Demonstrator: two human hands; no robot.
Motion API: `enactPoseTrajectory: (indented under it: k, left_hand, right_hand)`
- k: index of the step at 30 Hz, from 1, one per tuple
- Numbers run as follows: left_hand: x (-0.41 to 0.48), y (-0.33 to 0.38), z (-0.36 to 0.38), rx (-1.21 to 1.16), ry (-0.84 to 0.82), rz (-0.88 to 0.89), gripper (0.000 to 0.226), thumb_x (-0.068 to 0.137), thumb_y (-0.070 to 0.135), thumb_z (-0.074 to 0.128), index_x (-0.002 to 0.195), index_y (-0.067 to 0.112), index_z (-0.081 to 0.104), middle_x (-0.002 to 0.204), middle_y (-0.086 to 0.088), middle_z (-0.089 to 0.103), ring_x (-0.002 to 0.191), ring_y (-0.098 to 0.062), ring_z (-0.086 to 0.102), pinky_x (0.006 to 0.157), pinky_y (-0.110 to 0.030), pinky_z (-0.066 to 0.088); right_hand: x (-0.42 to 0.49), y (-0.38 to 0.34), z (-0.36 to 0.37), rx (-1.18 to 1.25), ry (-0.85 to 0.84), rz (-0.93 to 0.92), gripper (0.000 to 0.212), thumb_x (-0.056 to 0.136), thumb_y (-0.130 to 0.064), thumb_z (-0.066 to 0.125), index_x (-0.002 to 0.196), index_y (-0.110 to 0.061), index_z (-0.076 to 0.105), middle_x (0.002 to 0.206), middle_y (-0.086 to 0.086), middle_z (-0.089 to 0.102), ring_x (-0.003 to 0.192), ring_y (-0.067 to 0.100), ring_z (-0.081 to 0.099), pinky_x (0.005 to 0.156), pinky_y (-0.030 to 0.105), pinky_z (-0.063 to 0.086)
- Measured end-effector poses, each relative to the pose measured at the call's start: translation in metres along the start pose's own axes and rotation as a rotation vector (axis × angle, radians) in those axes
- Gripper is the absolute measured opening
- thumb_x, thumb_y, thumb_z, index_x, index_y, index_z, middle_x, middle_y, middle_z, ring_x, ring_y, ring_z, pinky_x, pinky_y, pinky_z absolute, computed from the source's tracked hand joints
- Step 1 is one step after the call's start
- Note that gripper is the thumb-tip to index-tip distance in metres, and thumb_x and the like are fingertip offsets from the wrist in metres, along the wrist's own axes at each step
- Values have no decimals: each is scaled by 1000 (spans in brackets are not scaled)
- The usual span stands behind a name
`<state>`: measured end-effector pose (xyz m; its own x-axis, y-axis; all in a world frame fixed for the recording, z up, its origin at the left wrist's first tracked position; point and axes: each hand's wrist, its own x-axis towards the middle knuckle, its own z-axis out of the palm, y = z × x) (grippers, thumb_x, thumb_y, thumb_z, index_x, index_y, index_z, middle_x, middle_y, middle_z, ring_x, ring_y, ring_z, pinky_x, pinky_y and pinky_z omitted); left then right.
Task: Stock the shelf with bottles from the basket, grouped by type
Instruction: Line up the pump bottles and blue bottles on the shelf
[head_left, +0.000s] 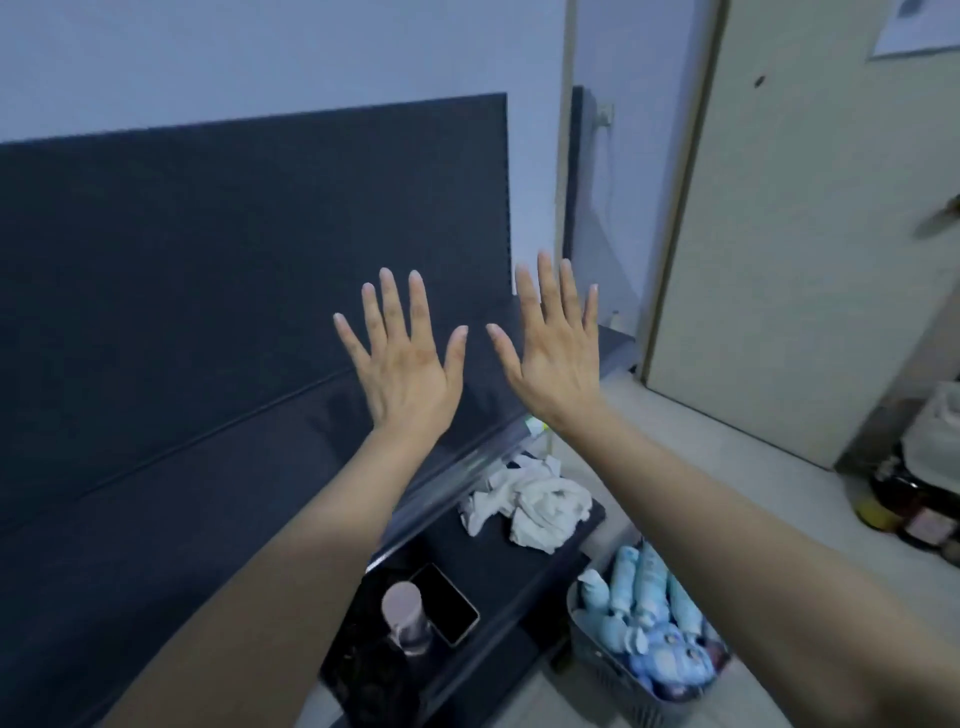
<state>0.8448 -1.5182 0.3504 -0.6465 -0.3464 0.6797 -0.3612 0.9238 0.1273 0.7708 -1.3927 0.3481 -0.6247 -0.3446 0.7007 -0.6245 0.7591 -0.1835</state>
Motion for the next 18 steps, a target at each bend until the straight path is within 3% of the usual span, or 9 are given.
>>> enactPoseTrajectory:
  k: [8,18]
  left_hand:
    - [-28,117,91,-165,-146,227,70,94,53,17,149,11,10,156,-16,11,145,-32,9,113,-53,-5]
    - [-73,191,215,-215,-390,375,69,93,51,21,146,8,23,153,-18,23,141,-34,21,113,-50,-3]
  right_hand:
    - [-53,132,21,-130,-124,214,71,90,-56,19,149,-17,15,158,8,9,146,27,5,115,44,-3]
    - [-121,248,70,-218,-337,419,73,88,-56,15,148,-16,19,157,10,12,145,29,8,117,48,3]
